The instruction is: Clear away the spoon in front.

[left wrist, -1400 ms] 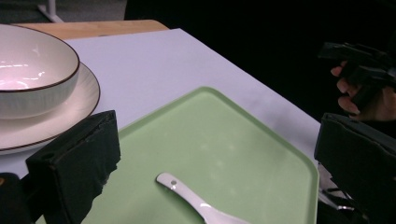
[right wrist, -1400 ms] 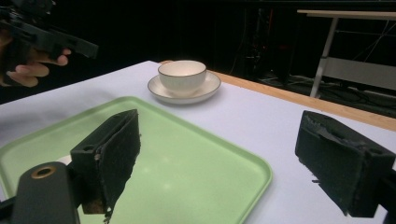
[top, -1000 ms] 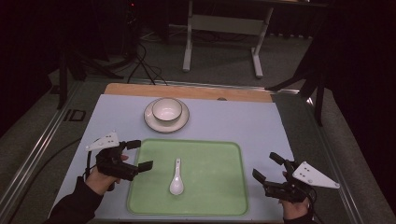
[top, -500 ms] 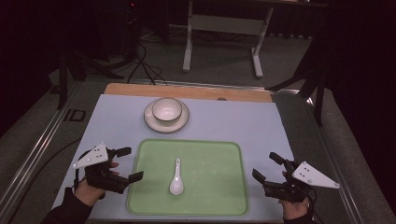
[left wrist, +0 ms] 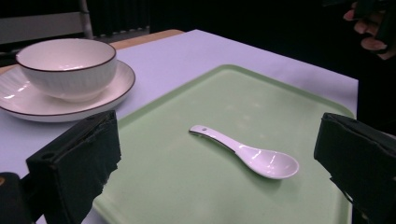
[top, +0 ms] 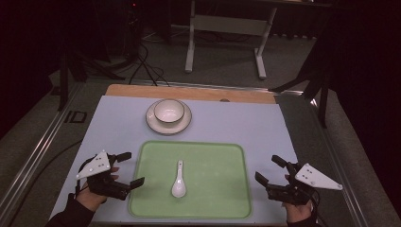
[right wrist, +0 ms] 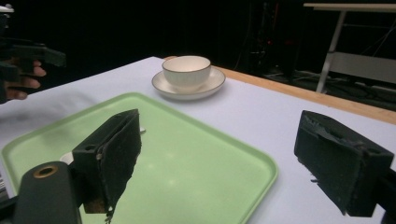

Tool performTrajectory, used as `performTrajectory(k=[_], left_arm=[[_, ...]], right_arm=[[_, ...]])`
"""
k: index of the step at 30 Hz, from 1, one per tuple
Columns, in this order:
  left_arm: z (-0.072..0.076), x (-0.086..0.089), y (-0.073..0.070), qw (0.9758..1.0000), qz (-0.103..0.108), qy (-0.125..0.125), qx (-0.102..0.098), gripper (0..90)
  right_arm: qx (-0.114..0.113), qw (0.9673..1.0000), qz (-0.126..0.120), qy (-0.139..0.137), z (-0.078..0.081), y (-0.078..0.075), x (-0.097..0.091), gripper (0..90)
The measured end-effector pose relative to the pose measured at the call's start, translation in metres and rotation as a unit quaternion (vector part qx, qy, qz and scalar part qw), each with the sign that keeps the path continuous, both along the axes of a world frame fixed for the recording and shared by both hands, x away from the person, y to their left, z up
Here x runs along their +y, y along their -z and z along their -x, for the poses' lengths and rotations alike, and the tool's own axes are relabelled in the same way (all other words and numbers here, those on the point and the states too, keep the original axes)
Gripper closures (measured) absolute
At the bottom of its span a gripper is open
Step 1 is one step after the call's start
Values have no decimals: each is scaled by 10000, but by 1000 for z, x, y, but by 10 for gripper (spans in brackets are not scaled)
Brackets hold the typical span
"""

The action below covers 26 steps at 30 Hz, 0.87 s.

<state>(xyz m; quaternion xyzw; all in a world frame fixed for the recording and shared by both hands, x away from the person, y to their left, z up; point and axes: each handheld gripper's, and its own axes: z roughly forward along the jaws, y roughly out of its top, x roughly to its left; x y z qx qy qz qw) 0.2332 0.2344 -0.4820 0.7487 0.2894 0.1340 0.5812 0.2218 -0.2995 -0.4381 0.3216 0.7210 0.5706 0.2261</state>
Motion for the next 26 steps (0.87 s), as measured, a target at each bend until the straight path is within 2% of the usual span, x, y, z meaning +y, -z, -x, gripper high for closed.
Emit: performTrajectory(k=[4, 8, 14, 26], left_arm=[[-4, 4, 3, 9997, 147, -165, -46, 19], [-3, 5, 4, 9997, 138, -176, -85, 22], [-3, 2, 7, 9998, 0, -137, -109, 22], [-3, 3, 8, 9998, 65, -181, -81, 22]], right_arm=[[60, 10000, 55, -19, -2, 2, 1, 144], [106, 9999, 24, -21, -3, 4, 0, 142], [169, 9998, 11, -59, -4, 5, 0, 142], [250, 9996, -12, -121, -6, 8, -1, 142]])
